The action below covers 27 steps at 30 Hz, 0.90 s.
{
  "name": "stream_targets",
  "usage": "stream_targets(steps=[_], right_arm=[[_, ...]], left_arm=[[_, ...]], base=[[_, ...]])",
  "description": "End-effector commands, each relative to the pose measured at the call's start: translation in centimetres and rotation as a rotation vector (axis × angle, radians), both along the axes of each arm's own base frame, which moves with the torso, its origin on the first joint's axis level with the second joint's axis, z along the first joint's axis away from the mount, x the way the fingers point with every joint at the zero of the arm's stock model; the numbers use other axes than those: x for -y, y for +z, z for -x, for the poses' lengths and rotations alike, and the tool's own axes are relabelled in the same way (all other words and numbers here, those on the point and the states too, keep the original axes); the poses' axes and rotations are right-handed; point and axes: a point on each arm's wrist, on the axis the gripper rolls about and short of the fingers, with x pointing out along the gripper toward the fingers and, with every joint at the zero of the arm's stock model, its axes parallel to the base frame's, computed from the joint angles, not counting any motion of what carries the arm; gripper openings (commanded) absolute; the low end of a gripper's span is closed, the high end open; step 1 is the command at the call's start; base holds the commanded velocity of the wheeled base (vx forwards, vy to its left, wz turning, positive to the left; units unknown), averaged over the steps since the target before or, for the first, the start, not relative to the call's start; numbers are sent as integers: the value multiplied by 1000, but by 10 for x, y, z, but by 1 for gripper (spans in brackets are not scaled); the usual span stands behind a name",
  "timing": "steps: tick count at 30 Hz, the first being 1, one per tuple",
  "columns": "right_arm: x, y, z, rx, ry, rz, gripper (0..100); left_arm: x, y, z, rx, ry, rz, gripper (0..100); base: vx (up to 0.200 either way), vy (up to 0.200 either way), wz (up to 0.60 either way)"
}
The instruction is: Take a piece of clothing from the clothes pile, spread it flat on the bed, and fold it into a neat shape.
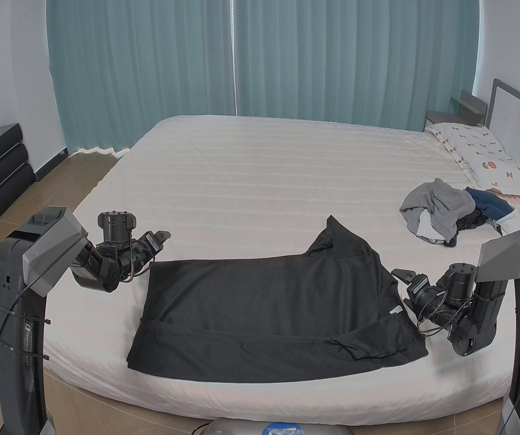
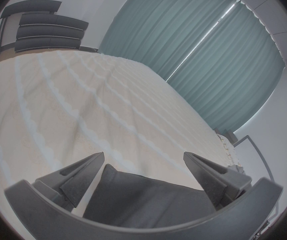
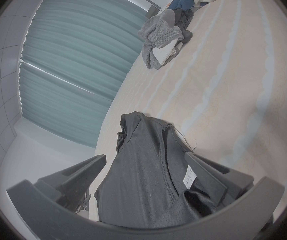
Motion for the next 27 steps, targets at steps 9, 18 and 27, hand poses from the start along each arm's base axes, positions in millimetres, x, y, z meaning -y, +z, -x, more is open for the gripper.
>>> stream_targets(steps=[9, 18, 27], right_arm=[[0, 1, 0, 12, 0, 0, 100], [0, 1, 0, 12, 0, 0, 100], [0, 46, -2, 97, 5, -1, 100]], left_arm=[[-3, -32, -4, -67, 7, -6, 100], [1, -32, 0, -75, -6, 12, 0], [-1, -27, -1, -10, 50, 30, 0]], base=[[0, 0, 0], [0, 0, 0], [0, 0, 0]])
